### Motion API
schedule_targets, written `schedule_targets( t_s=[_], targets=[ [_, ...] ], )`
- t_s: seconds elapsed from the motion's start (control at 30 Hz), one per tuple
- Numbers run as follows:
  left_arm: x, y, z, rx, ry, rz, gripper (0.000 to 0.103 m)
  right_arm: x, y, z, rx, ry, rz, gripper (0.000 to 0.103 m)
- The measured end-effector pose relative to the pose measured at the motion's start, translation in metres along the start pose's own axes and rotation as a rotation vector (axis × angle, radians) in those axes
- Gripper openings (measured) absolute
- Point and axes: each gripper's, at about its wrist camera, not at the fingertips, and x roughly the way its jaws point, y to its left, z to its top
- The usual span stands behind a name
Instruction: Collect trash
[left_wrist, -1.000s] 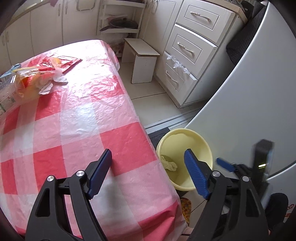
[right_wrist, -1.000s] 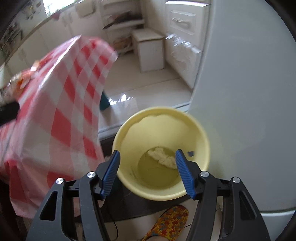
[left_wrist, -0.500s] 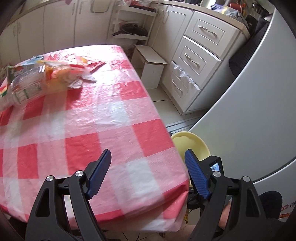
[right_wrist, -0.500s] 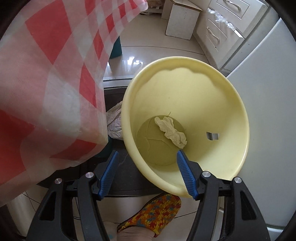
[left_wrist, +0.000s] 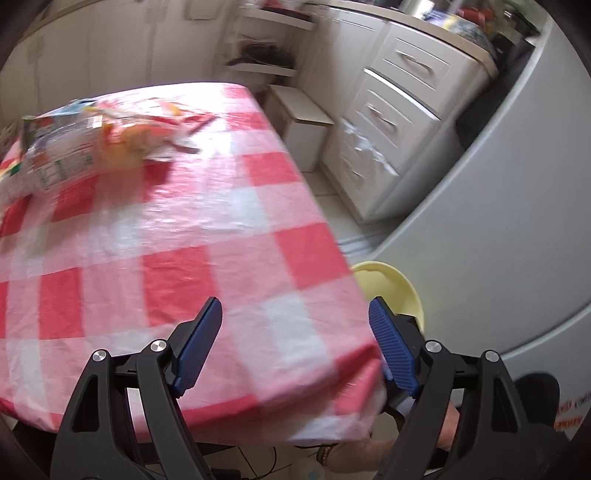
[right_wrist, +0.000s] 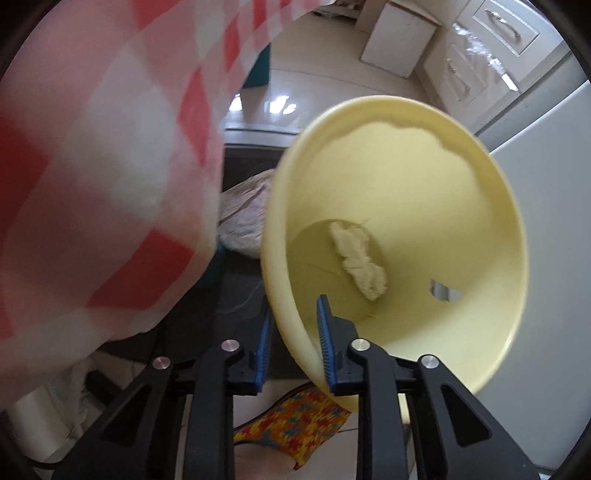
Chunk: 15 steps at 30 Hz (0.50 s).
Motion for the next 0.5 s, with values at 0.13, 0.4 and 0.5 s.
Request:
schedule_targets(
  t_s=[0.13,0.4,0.5],
  targets=[
    [0.005,-0.045,-0.012,0.152,0.036,-0.114,0.08,0.002,-0.009,-0.018,0.022,0.1,0.067,0.019],
    [0.053,-0.114,-0.032,0.201,0.098,-0.111,0.082,-0.091,-0.082,-0.031,0.297,-0.042,0.002,0.071],
    [0.072,-0.123,-0.02,0.047,0.06,-0.105,0.082,-0.153,-0.119,-0.052,0.394,-0.184,-0.107,0.076]
  ],
)
